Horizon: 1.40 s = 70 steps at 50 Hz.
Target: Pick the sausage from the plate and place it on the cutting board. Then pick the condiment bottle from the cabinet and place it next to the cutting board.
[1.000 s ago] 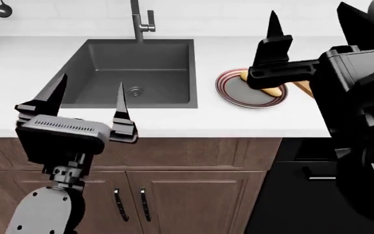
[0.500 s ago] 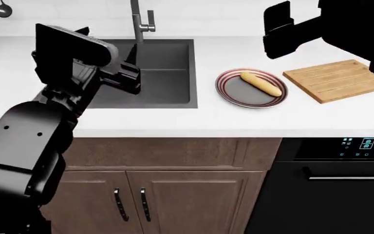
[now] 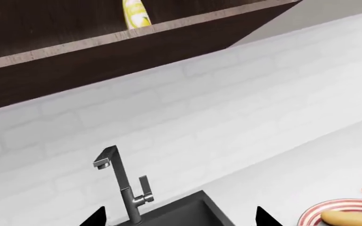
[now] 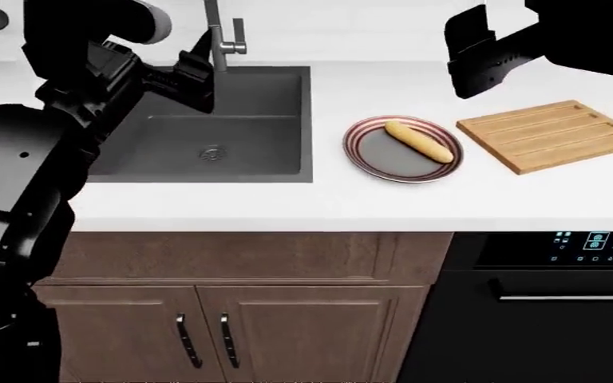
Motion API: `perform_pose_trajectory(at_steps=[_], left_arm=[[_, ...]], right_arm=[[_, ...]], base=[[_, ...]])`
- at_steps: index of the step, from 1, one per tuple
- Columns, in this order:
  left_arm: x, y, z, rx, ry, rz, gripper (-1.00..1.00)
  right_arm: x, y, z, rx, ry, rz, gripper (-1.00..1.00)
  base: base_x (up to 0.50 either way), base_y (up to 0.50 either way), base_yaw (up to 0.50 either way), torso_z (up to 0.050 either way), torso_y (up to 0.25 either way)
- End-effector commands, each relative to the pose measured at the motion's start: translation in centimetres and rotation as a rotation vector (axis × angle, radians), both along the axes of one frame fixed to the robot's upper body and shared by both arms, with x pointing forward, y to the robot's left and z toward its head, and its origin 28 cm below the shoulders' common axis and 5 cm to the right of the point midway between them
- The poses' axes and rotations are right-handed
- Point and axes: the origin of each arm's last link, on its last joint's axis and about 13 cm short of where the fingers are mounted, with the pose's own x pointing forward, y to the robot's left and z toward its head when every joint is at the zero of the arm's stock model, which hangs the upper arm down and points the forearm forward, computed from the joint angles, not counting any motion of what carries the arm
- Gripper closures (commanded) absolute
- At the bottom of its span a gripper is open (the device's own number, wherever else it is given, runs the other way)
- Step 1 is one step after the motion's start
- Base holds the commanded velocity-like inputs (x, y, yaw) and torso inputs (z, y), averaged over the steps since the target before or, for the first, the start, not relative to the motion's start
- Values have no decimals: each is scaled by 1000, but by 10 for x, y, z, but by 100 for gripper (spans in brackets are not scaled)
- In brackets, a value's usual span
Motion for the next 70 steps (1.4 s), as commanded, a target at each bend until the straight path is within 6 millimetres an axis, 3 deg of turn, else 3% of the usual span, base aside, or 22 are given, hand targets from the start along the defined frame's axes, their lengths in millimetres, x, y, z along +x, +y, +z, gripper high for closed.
perform_pose_trajectory(at_steps=[1, 21, 70], left_arm=[[-4, 0, 7, 5, -10, -10, -100], [-3, 0, 7, 15, -14, -5, -100], [-5, -1, 7, 25, -4, -13, -100]], right_arm=[[2, 0, 1, -14, -1, 10, -100], [1, -3, -5, -29, 14, -2, -100], [2, -10, -12, -67, 36, -23, -100]], base=[[0, 0, 0, 0, 0], [0, 404, 0, 0, 0], [181, 0, 0, 0, 0]])
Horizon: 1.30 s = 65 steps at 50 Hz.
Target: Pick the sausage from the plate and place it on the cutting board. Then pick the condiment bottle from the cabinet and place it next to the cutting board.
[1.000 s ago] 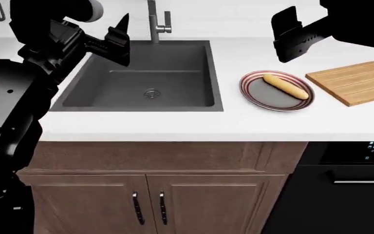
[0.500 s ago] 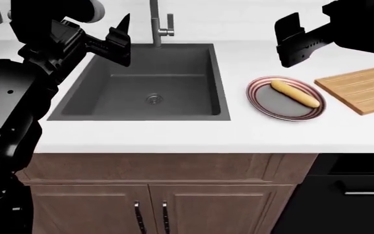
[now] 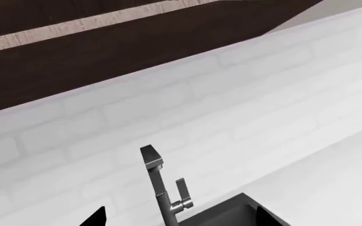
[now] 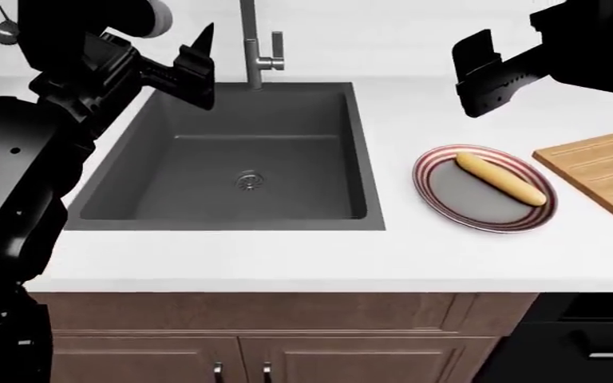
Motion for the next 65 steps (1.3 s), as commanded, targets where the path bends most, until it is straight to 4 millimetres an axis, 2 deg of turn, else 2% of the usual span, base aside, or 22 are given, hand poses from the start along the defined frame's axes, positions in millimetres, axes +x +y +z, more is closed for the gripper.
perform_pose_trajectory(at_steps=[1, 65], left_arm=[[0, 0, -1, 0, 8, -1, -100], [-2, -1, -1, 7, 13, -22, -100]], right_arm=[[1, -2, -3, -24, 1, -6, -100], [-6, -2, -6, -32, 14, 47, -100]], base=[[207, 0, 0, 0, 0], [209, 0, 0, 0, 1]])
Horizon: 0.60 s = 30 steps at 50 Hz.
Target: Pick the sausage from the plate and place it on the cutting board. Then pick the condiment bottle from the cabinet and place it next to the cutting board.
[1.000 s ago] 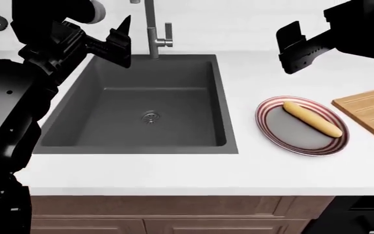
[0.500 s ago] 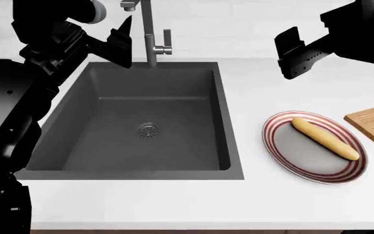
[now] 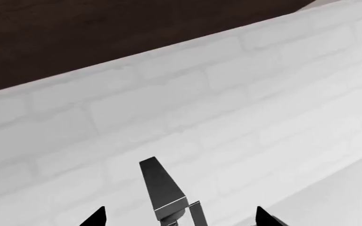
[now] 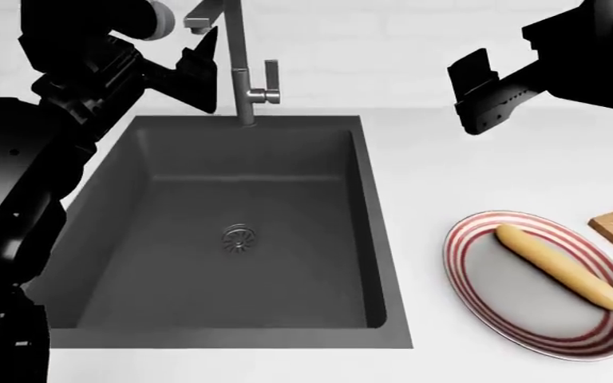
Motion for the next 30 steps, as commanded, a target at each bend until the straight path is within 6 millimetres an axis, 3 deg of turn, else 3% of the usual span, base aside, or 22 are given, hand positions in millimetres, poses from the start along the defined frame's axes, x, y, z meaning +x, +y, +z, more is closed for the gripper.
perform_pose_trajectory(at_steps=[1, 22, 30], left_arm=[[-1, 0, 0, 6, 0, -4, -100], [0, -1, -1, 8, 1, -15, -100], [-1, 0, -2, 6, 3, -14, -100]], right_arm=[[-2, 0, 0, -3, 0, 2, -100], [-3, -1, -1, 0, -1, 8, -100], [-27, -10, -2, -12, 45, 28, -100]], base=[[211, 0, 0, 0, 0], [197, 0, 0, 0, 0], [0, 0, 0, 0, 0]])
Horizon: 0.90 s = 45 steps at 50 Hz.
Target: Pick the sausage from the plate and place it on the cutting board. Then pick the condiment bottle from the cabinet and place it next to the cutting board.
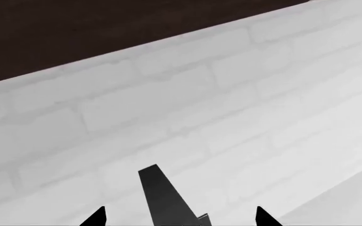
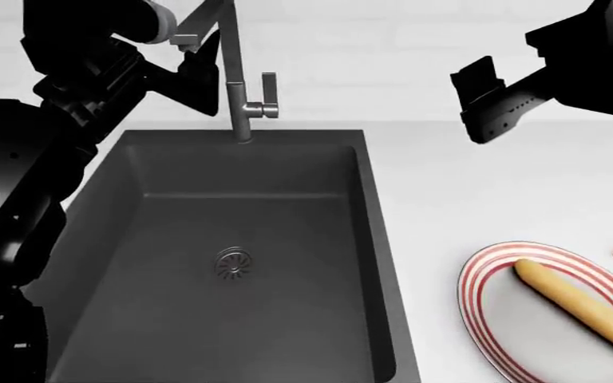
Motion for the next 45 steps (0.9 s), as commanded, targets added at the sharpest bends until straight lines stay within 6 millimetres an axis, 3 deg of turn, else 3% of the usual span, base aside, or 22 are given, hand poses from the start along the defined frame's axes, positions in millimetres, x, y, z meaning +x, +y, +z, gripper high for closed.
perform_pose_trajectory(at_steps=[1, 8, 22, 36, 45], left_arm=[[0, 0, -1, -1, 2, -2, -100], [0, 1, -2, 1, 7, 1, -100], [4, -1, -10, 16, 24, 4, -100], [4, -3, -12, 35, 29, -3, -100], [5, -3, -13, 36, 33, -3, -100]], right_arm=[[-23, -9, -2, -1, 52, 19, -100], [-50, -23, -13, 11, 185, 35, -100], [-81, -39, -35, -46, 332, 28, -100], [-105, -49, -45, -93, 394, 21, -100], [-110, -52, -52, -107, 429, 19, -100]], base=[[0, 0, 0, 0, 0], [0, 0, 0, 0, 0], [0, 0, 0, 0, 0], [0, 0, 0, 0, 0], [0, 0, 0, 0, 0]])
